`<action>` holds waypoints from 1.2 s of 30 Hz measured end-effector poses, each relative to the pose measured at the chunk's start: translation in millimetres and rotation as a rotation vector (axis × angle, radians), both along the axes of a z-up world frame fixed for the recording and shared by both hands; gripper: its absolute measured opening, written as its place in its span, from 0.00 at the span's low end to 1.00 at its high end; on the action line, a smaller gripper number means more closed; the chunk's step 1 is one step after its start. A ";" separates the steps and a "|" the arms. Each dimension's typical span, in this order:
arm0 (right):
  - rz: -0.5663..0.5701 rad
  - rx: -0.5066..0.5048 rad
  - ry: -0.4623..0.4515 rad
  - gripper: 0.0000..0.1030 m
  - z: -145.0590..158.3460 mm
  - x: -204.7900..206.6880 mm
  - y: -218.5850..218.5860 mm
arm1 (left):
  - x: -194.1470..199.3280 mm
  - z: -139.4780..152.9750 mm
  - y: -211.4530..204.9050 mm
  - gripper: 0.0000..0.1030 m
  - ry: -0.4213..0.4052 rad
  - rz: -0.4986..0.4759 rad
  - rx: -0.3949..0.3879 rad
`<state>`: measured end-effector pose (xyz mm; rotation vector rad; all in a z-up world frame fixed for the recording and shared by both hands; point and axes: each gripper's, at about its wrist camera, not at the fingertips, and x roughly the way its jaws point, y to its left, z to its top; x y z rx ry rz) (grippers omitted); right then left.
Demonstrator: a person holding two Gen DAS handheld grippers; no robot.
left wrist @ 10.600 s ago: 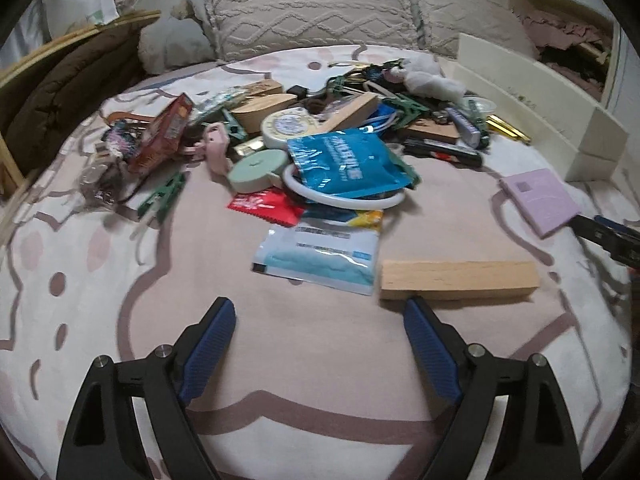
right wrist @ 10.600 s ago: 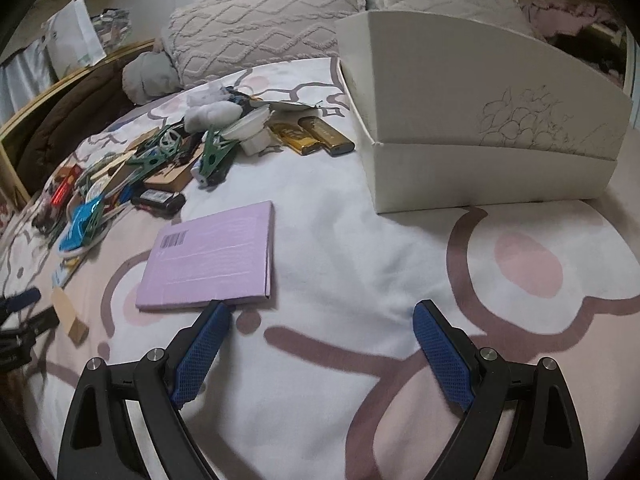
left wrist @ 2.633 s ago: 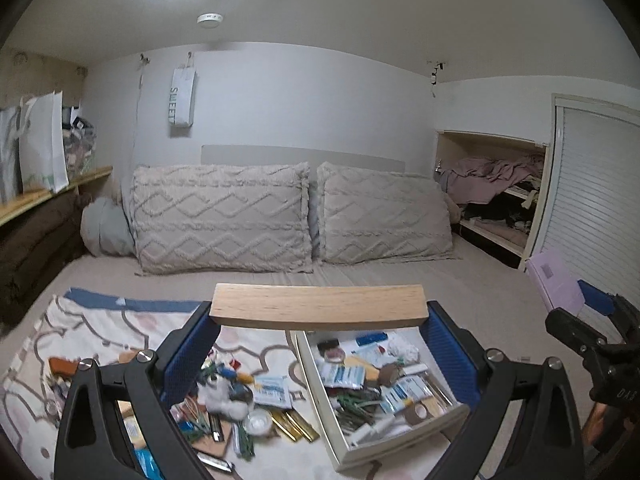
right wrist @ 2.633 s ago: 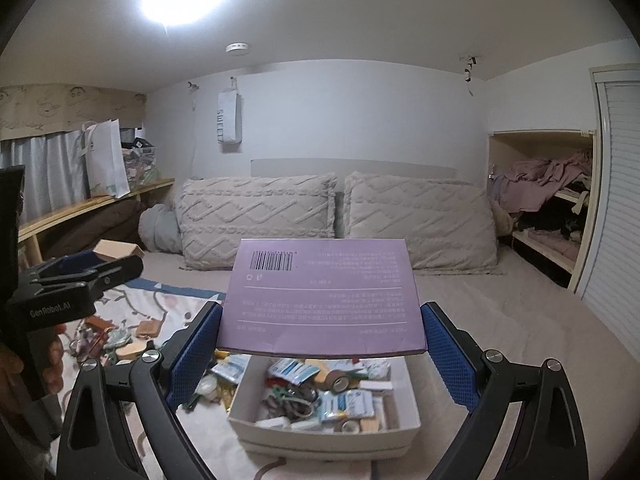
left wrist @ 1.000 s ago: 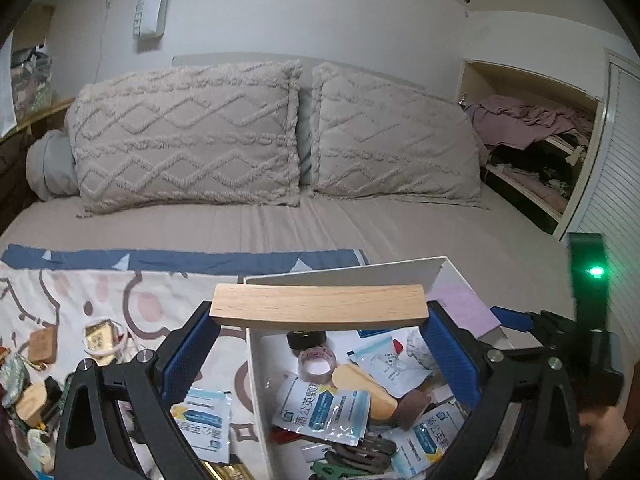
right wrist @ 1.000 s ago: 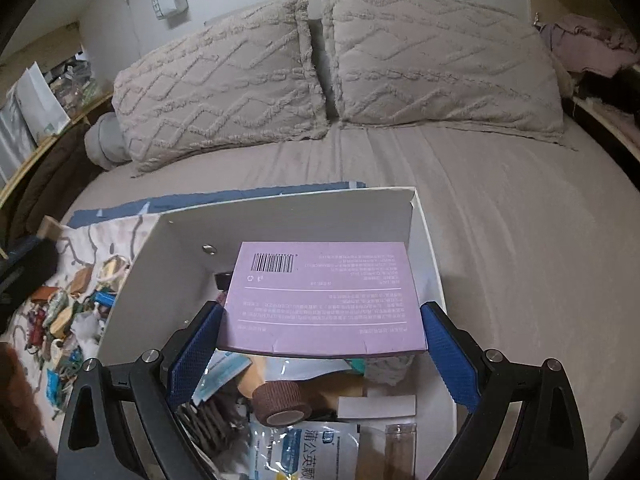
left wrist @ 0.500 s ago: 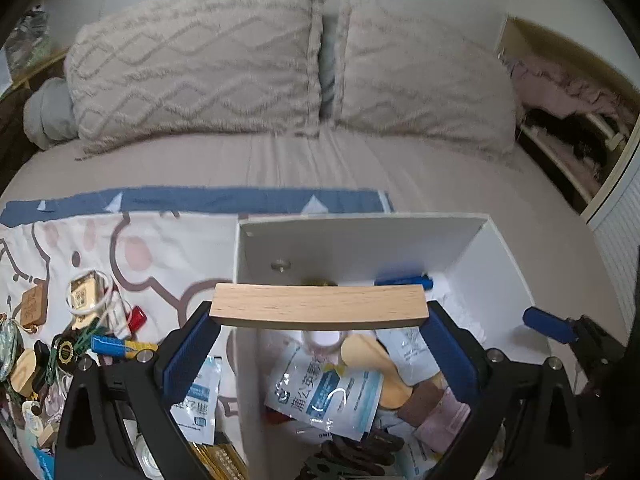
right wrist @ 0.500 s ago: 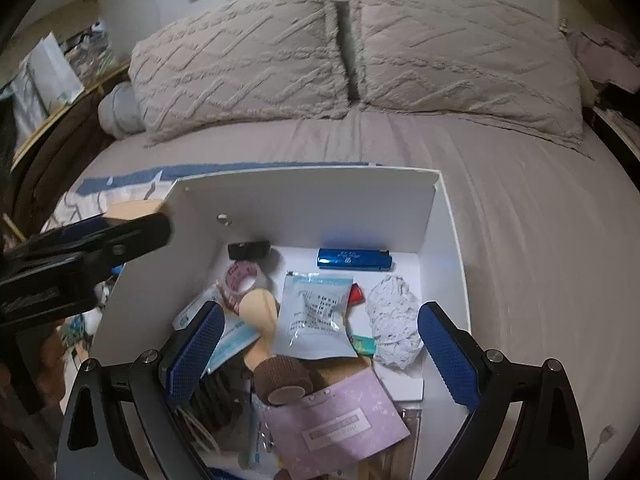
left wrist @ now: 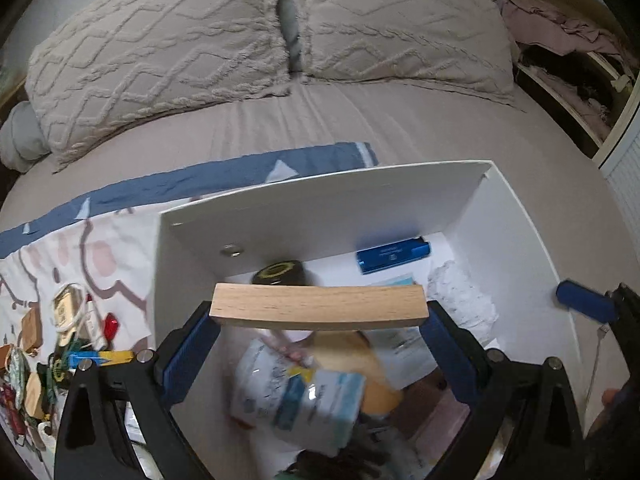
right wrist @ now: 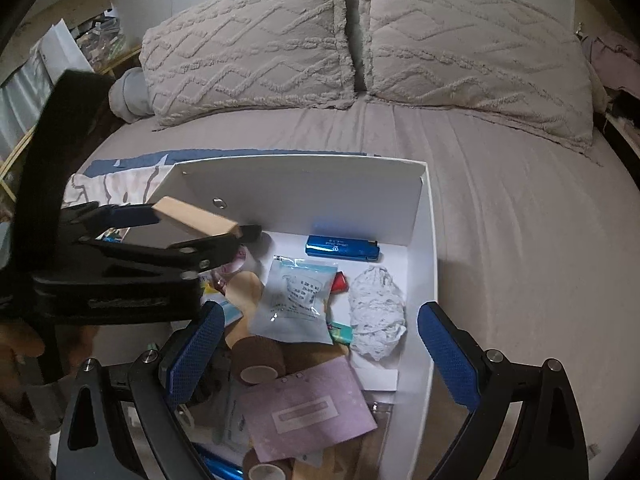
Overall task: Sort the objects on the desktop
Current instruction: 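Open the left tool to drop the wooden strip while the right tool releases the notepad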
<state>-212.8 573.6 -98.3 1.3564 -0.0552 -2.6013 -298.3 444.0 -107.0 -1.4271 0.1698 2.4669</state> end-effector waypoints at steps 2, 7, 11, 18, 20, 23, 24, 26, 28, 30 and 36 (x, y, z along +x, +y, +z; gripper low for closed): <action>0.015 -0.009 0.000 0.94 1.2 1.0 0.5 | -3.6 -2.4 7.7 0.97 -0.006 -0.002 0.011; 0.043 -0.015 -0.008 0.94 3.9 3.1 -1.9 | -12.6 -8.7 15.0 0.97 -0.030 0.033 0.051; 0.031 -0.002 -0.007 0.94 3.7 1.4 -4.6 | -14.8 -10.2 14.7 0.97 -0.050 0.036 0.080; 0.064 0.004 -0.007 0.94 3.4 3.0 -14.7 | -15.3 -9.4 4.9 1.00 -0.069 0.055 0.140; 0.072 0.005 -0.006 0.94 3.9 3.2 -17.4 | -15.8 -9.8 1.8 1.00 -0.082 0.059 0.167; 0.089 0.009 -0.007 0.94 4.5 3.7 -21.1 | -16.2 -11.2 1.9 1.00 -0.091 0.054 0.157; 0.093 0.013 -0.008 0.94 4.0 3.6 -22.0 | -15.9 -11.3 1.7 1.00 -0.089 0.055 0.150; 0.098 0.018 -0.010 0.94 3.4 3.0 -23.7 | -15.8 -11.7 1.3 1.00 -0.092 0.051 0.150; 0.100 0.024 -0.013 0.94 2.4 2.7 -24.5 | -15.4 -12.2 -1.0 1.00 -0.094 0.051 0.154; 0.099 0.028 -0.017 0.94 1.6 2.7 -24.9 | -14.8 -12.1 -3.0 1.00 -0.088 0.058 0.150; 0.095 0.030 -0.018 0.94 2.3 2.7 -24.3 | -12.0 -11.0 -6.7 1.00 -0.080 0.058 0.128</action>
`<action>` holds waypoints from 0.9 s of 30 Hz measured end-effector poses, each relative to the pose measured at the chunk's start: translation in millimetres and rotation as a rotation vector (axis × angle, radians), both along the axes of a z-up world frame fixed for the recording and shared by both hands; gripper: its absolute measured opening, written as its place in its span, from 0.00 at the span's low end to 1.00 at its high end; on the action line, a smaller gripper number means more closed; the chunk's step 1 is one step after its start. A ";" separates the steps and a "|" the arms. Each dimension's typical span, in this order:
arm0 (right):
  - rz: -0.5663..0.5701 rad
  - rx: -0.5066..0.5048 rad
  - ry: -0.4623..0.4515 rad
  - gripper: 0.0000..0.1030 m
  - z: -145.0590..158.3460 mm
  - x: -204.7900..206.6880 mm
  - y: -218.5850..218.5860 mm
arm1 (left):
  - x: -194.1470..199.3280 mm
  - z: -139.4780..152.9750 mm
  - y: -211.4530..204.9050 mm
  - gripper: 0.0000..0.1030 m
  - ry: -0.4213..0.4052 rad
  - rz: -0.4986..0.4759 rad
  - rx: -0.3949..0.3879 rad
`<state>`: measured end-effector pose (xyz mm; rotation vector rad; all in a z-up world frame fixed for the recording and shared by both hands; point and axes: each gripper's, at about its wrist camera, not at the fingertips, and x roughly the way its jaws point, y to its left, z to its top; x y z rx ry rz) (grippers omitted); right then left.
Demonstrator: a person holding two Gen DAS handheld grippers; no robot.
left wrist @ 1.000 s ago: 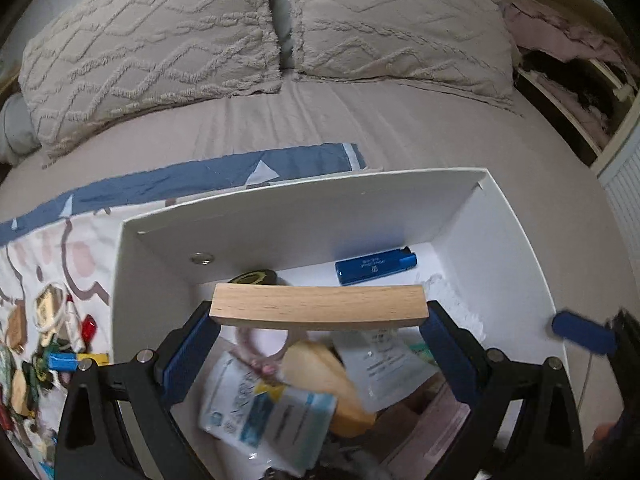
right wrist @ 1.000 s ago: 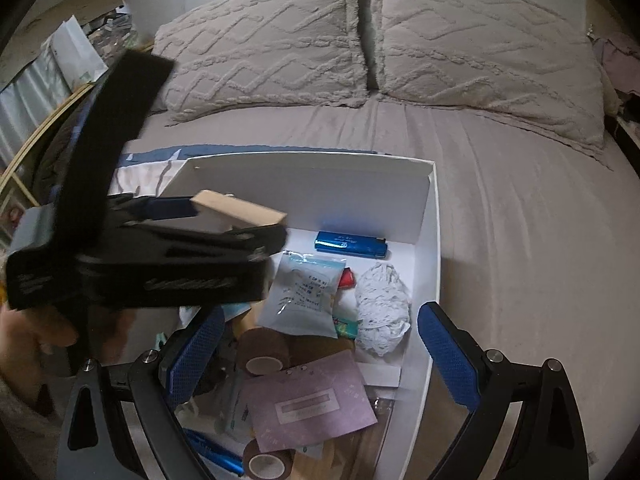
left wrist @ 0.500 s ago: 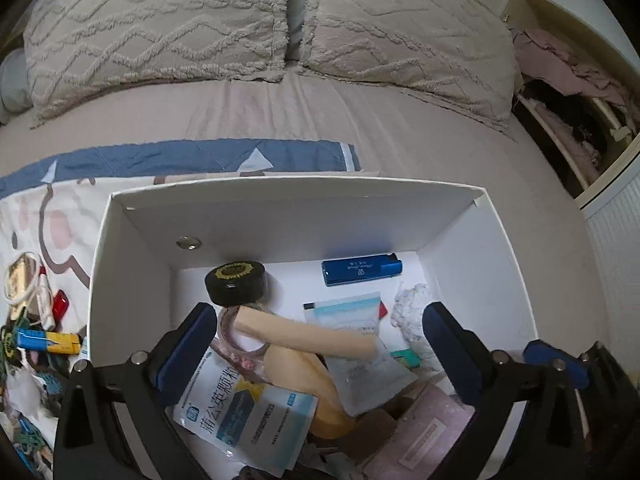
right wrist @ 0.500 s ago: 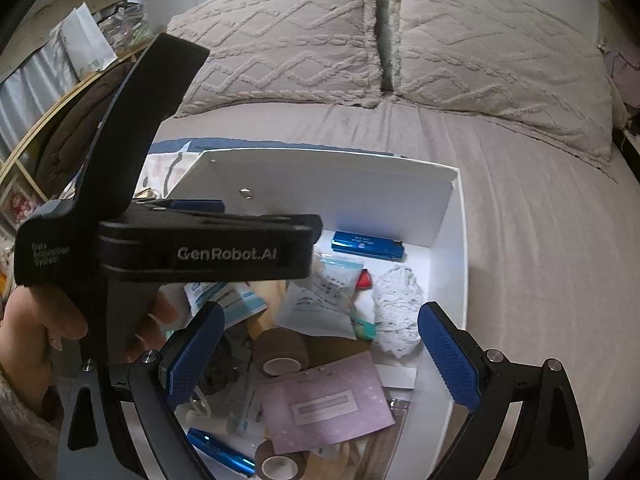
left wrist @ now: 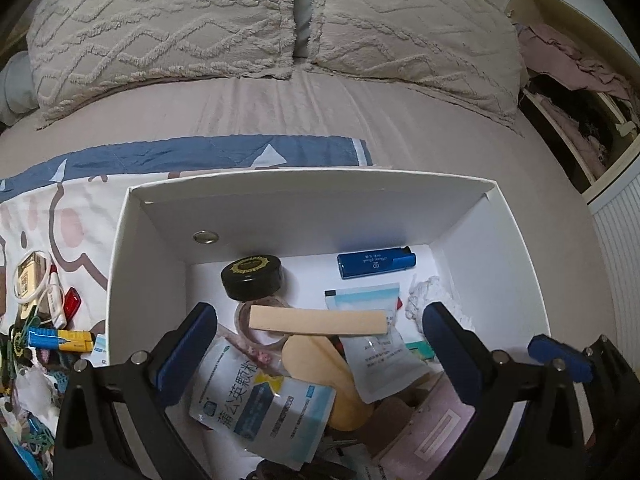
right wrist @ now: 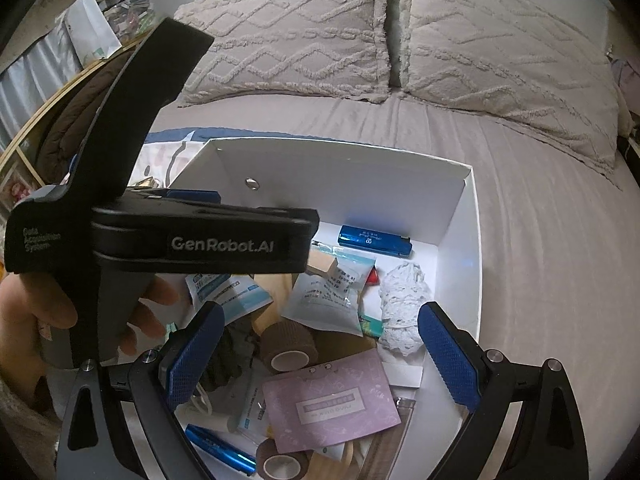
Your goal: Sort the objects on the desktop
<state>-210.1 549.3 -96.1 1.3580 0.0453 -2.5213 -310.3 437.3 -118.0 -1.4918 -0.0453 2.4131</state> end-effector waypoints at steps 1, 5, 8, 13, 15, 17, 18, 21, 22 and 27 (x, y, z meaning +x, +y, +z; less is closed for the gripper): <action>-0.001 0.003 0.001 0.94 0.2 0.1 -0.2 | 1.0 0.5 -1.0 1.00 0.003 -0.002 -0.009; -0.003 0.004 0.005 0.94 1.3 0.5 -0.1 | 5.1 4.4 -5.9 1.00 0.016 -0.009 -0.029; -0.004 0.012 0.014 0.94 3.3 0.9 -0.6 | 8.8 9.2 -11.0 1.00 0.034 -0.009 -0.032; -0.005 0.013 0.025 0.94 7.7 2.8 -2.9 | 12.8 18.1 -22.5 1.00 0.059 -0.007 -0.050; -0.004 0.019 0.026 0.94 8.8 3.5 -4.0 | 15.4 21.5 -29.7 1.00 0.073 -0.007 -0.066; 0.001 0.026 0.025 0.94 9.3 4.2 -5.2 | 19.3 25.0 -39.5 1.00 0.084 -0.008 -0.075; 0.002 0.030 0.025 0.94 9.8 4.6 -5.9 | 21.5 26.3 -43.0 1.00 0.090 -0.005 -0.078; 0.006 0.035 0.027 0.94 12.1 6.2 -8.2 | 29.8 29.0 -57.8 1.00 0.117 0.017 -0.098; 0.006 0.031 0.030 0.94 12.7 6.7 -8.8 | 32.8 28.7 -63.8 1.00 0.114 0.020 -0.094; -0.024 0.060 0.043 0.95 13.2 6.9 -13.1 | 46.2 27.5 -81.5 1.00 0.102 0.007 -0.079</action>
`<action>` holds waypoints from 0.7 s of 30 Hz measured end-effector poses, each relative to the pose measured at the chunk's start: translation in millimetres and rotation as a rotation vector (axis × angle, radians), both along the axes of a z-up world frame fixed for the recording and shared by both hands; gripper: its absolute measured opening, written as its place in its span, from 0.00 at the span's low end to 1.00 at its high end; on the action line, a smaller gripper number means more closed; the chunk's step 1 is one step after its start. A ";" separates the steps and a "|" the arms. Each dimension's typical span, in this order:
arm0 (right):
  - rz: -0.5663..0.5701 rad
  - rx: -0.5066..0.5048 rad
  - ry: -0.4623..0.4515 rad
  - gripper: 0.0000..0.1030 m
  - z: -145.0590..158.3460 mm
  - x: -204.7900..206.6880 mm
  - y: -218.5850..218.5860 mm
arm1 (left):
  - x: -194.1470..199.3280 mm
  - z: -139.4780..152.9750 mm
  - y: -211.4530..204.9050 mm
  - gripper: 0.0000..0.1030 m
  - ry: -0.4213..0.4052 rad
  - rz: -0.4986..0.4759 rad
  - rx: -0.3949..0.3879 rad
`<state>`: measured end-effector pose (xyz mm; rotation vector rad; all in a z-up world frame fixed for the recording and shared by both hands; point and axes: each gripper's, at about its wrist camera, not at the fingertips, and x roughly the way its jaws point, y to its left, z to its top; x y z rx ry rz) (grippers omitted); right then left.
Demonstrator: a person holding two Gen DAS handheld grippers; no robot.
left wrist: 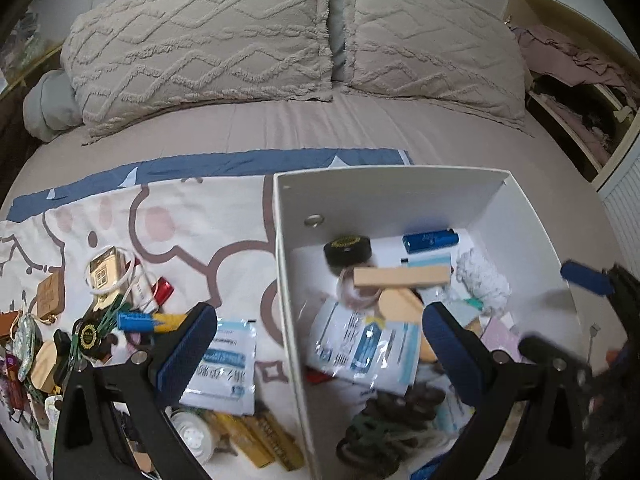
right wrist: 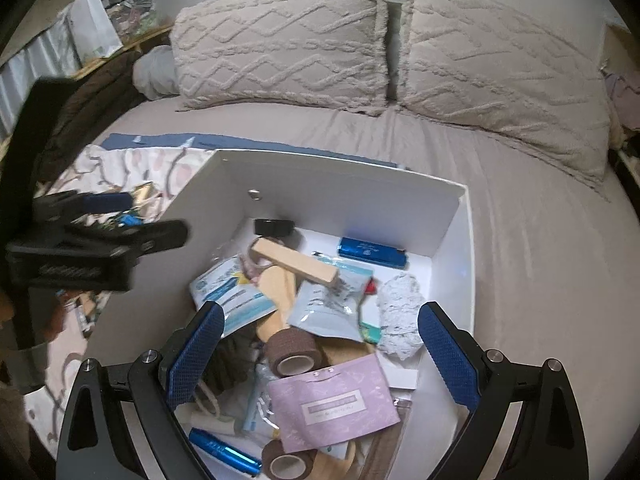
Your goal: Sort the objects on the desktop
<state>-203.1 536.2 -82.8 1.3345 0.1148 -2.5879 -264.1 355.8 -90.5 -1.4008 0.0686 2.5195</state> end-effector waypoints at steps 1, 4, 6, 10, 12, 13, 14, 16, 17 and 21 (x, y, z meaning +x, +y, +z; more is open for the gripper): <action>-0.003 0.007 0.003 0.95 0.1 0.3 -0.8 | 2.0 0.2 -1.6 1.00 0.000 -0.006 -0.002; -0.004 0.009 0.006 0.95 1.1 1.6 -3.6 | 8.7 2.5 -8.0 1.00 0.009 -0.022 -0.018; -0.003 0.012 0.002 0.95 0.6 1.9 -5.3 | 13.1 3.7 -12.3 1.00 0.011 -0.037 -0.021; 0.001 0.037 -0.017 0.95 -3.3 2.5 -13.7 | 24.5 4.5 -19.5 1.00 0.020 -0.076 -0.043; 0.006 0.062 -0.026 0.95 -3.6 4.3 -19.1 | 30.1 4.4 -22.8 1.00 0.025 -0.097 -0.056; 0.011 0.078 -0.025 0.95 -2.8 5.8 -22.2 | 33.0 4.4 -24.5 1.00 0.027 -0.107 -0.062; 0.014 0.088 -0.019 0.95 -1.6 7.3 -24.5 | 36.2 4.4 -26.5 1.00 0.029 -0.118 -0.068; 0.008 0.092 -0.015 0.95 0.7 9.5 -26.8 | 40.8 4.2 -29.8 1.00 0.034 -0.134 -0.074; 0.002 0.093 -0.016 0.95 1.1 10.0 -28.1 | 42.9 3.6 -31.5 1.00 0.033 -0.141 -0.077; -0.021 0.112 -0.026 0.95 -2.7 12.0 -35.4 | 51.2 2.1 -36.7 1.00 0.020 -0.167 -0.068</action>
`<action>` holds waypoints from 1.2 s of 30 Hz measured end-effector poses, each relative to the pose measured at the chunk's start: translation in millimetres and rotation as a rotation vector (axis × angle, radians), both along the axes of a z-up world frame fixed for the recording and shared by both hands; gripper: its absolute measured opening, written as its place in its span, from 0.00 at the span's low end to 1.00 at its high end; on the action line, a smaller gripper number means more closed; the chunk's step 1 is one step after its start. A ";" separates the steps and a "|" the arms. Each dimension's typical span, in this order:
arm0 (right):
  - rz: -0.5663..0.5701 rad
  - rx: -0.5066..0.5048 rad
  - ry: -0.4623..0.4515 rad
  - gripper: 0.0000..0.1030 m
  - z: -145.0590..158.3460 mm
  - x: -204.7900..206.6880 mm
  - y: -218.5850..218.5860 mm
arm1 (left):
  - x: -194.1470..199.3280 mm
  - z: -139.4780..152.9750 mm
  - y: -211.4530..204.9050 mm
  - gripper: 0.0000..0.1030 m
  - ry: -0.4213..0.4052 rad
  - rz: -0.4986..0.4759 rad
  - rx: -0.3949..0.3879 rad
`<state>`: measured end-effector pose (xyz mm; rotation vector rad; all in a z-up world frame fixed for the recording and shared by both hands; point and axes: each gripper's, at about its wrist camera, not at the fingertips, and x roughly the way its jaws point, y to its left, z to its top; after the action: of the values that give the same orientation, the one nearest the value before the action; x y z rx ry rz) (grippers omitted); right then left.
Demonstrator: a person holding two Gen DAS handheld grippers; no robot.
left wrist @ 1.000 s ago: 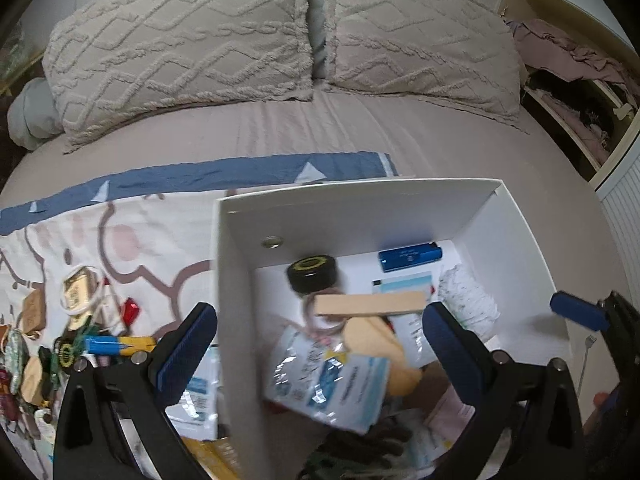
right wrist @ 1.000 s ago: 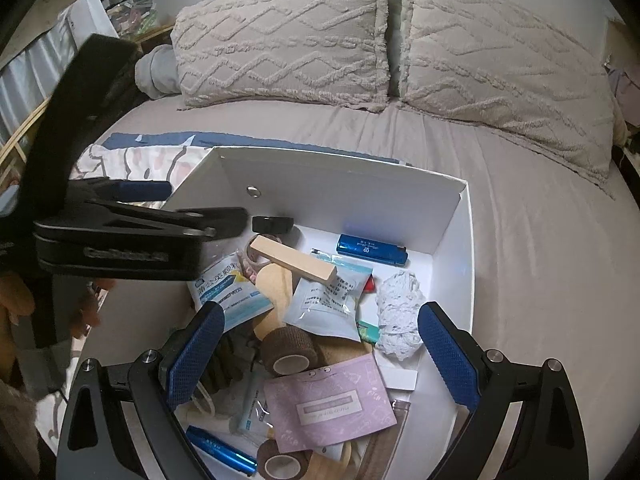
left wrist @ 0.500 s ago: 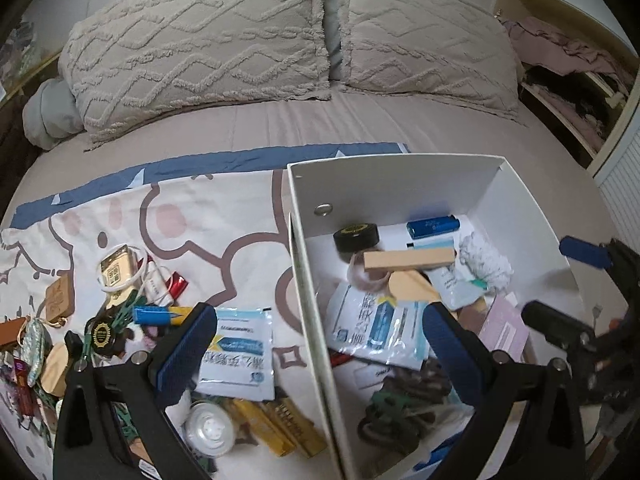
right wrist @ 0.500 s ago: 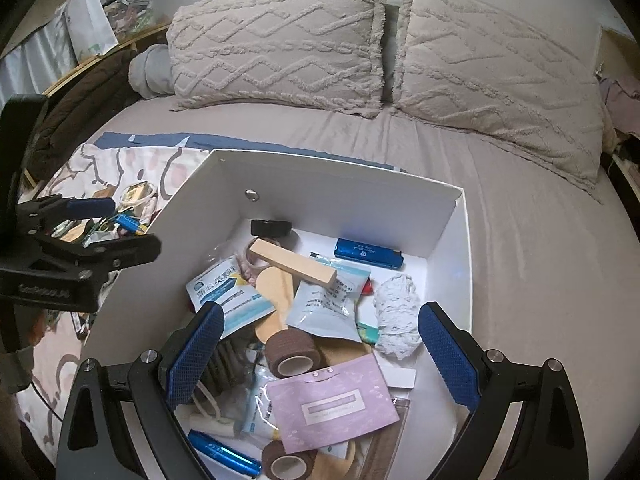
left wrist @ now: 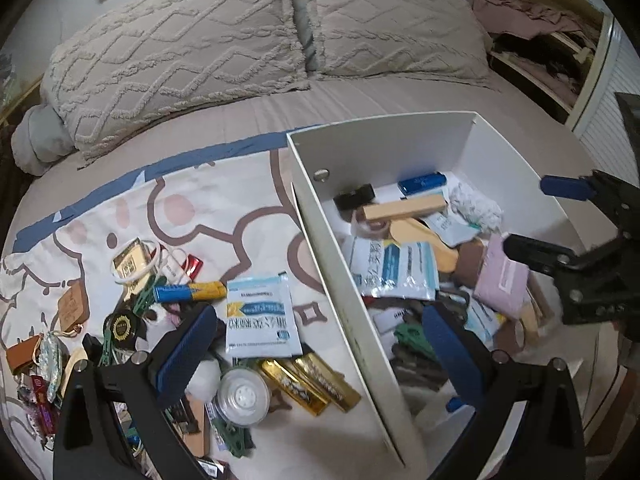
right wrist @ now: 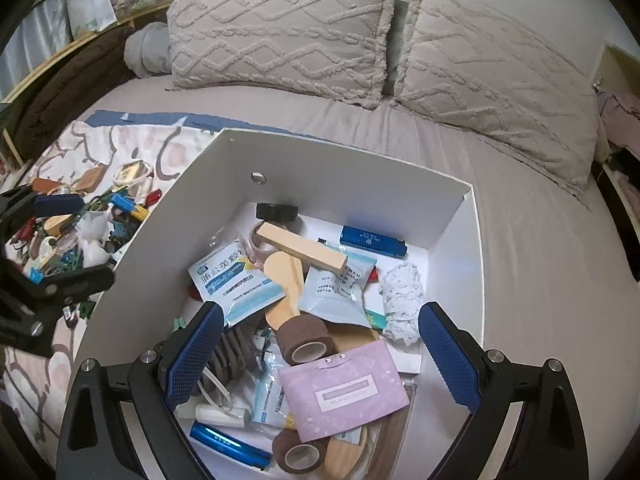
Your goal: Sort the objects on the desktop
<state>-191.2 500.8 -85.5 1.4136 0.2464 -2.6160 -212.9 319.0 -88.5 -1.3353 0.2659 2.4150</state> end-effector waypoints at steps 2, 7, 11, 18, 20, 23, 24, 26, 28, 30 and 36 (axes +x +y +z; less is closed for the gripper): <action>-0.010 -0.001 -0.003 0.95 -2.0 2.3 -4.1 | 5.7 1.9 -1.8 1.00 0.005 -0.013 0.002; -0.036 0.000 -0.006 0.95 -4.6 13.9 -11.1 | 20.6 10.0 -6.6 1.00 0.033 -0.037 0.009; -0.073 -0.019 0.034 0.95 0.1 29.0 -11.6 | 33.5 13.7 -11.0 1.00 0.056 -0.043 -0.001; -0.161 -0.130 0.016 0.95 0.0 56.9 -2.3 | 58.7 16.7 -19.7 1.00 0.080 -0.068 -0.009; -0.180 -0.134 0.027 0.95 2.5 67.2 -2.6 | 67.7 20.5 -23.4 1.00 0.100 -0.074 -0.004; -0.216 -0.146 0.048 0.95 7.7 85.3 -4.0 | 78.4 25.7 -30.1 1.00 0.120 -0.080 0.007; -0.226 -0.151 0.053 0.95 9.1 90.1 -4.5 | 81.8 27.2 -32.1 1.00 0.126 -0.080 0.009; -0.246 -0.159 0.067 0.95 12.1 100.8 -6.9 | 90.6 30.7 -38.2 1.00 0.141 -0.083 0.011; -0.256 -0.158 0.085 0.95 14.9 109.9 -8.7 | 96.8 33.5 -44.0 1.00 0.149 -0.085 0.018; -0.263 -0.166 0.103 0.95 18.5 120.4 -11.7 | 104.9 36.4 -50.5 1.00 0.160 -0.089 0.024; -0.273 -0.188 0.152 0.95 27.9 151.2 -23.0 | 130.6 47.0 -72.0 1.00 0.217 -0.074 0.040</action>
<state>-39.9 477.8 -57.6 1.2662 -0.1850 -2.8763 -82.3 247.0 -41.5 -1.0280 0.3169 2.4895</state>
